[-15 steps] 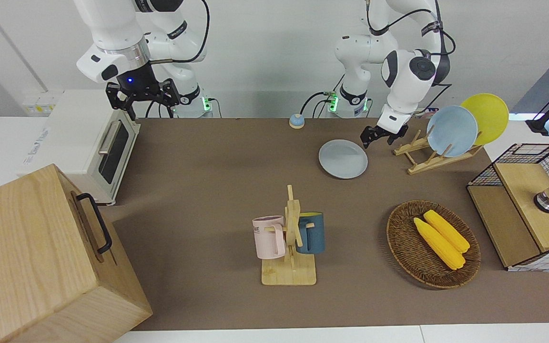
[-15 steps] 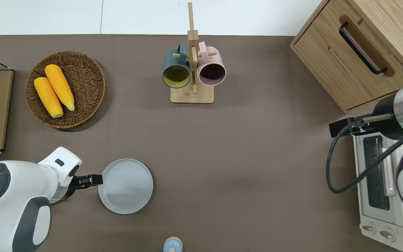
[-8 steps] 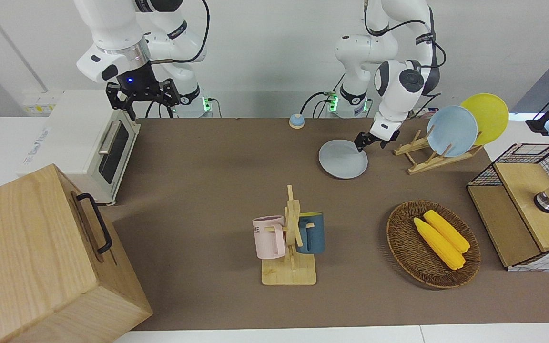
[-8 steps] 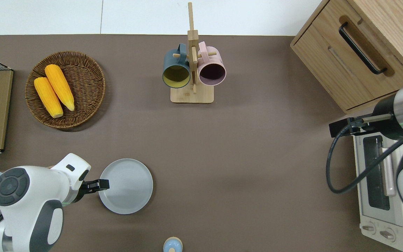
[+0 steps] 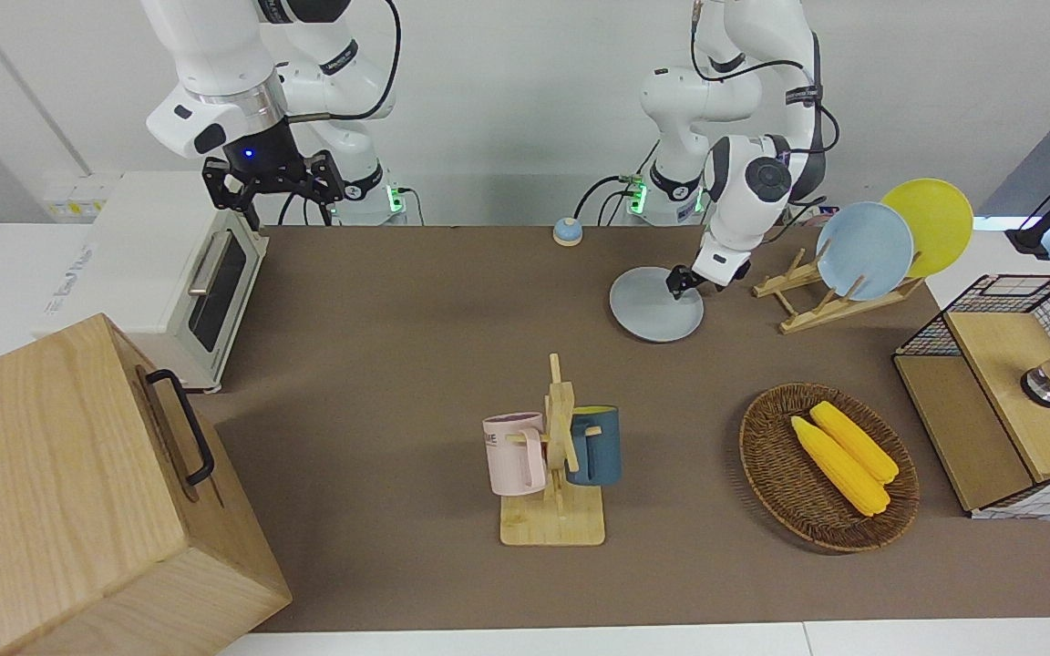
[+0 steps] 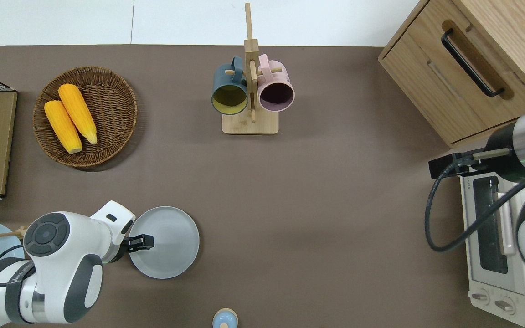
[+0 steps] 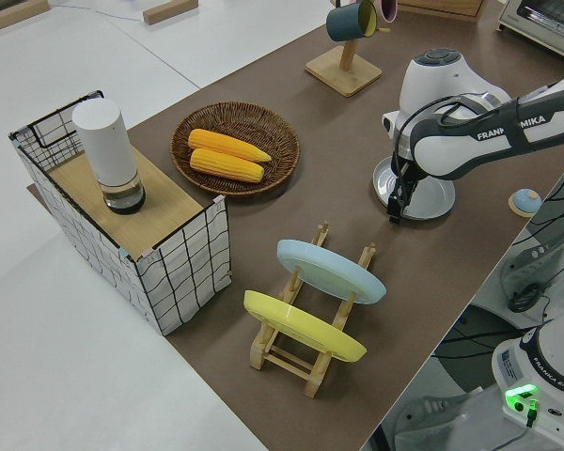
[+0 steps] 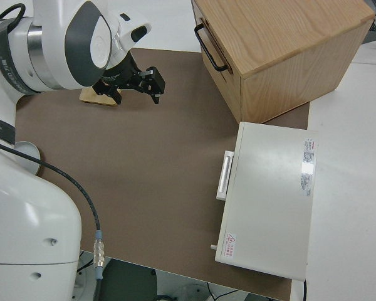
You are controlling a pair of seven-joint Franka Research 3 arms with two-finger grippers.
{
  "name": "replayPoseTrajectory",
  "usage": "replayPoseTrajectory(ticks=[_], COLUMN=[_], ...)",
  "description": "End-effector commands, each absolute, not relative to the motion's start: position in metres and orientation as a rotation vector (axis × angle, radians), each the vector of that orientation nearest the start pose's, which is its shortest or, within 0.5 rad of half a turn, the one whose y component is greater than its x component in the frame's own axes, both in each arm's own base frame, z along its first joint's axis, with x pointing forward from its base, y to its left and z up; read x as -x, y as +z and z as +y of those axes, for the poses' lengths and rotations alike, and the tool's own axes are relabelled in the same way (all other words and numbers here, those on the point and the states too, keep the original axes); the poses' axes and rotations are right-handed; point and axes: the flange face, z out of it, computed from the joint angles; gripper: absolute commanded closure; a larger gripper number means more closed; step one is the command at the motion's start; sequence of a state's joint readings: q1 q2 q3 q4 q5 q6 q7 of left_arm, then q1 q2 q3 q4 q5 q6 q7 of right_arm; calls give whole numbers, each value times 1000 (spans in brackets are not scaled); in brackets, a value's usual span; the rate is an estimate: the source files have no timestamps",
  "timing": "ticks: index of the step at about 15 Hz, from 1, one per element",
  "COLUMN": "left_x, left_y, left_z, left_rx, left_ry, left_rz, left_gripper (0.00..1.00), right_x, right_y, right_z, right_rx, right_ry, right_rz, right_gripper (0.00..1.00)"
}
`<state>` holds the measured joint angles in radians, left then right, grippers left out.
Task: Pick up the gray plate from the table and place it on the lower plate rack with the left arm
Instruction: 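Lower the left gripper and grasp the gray plate's rim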
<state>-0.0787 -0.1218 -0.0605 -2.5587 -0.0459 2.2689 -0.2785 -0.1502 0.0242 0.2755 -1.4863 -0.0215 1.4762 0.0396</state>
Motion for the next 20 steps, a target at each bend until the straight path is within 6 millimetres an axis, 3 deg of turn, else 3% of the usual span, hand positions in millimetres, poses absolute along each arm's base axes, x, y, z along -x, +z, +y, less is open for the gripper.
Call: replayPoseTrajectory(ticks=[1, 3, 5, 6, 15, 17, 20], left_x=[-421, -421, -421, -422, -424, -434, -453], left_y=[288, 287, 286, 287, 289, 305, 344], left_z=[-63, -63, -63, -63, -62, -59, -55], left_rx=[3116, 3116, 3118, 3121, 3121, 3125, 3119], left_ry=[254, 254, 260, 256, 254, 209, 194], left_rz=[-307, -309, -312, -310, -317, -315, -317], left_gripper=[546, 726, 966, 1000, 1000, 1000, 1000], right_x=[-547, -546, -546, -547, -547, -547, -547], right_y=[648, 647, 647, 647, 647, 647, 647], right_z=[64, 64, 64, 63, 63, 63, 63], right_rx=[3159, 3159, 3159, 3159, 3159, 3159, 3159], right_ry=[52, 54, 54, 57, 54, 57, 54], right_rz=[-111, -111, -111, -111, -111, -111, -111], right_gripper=[17, 17, 17, 17, 17, 17, 17])
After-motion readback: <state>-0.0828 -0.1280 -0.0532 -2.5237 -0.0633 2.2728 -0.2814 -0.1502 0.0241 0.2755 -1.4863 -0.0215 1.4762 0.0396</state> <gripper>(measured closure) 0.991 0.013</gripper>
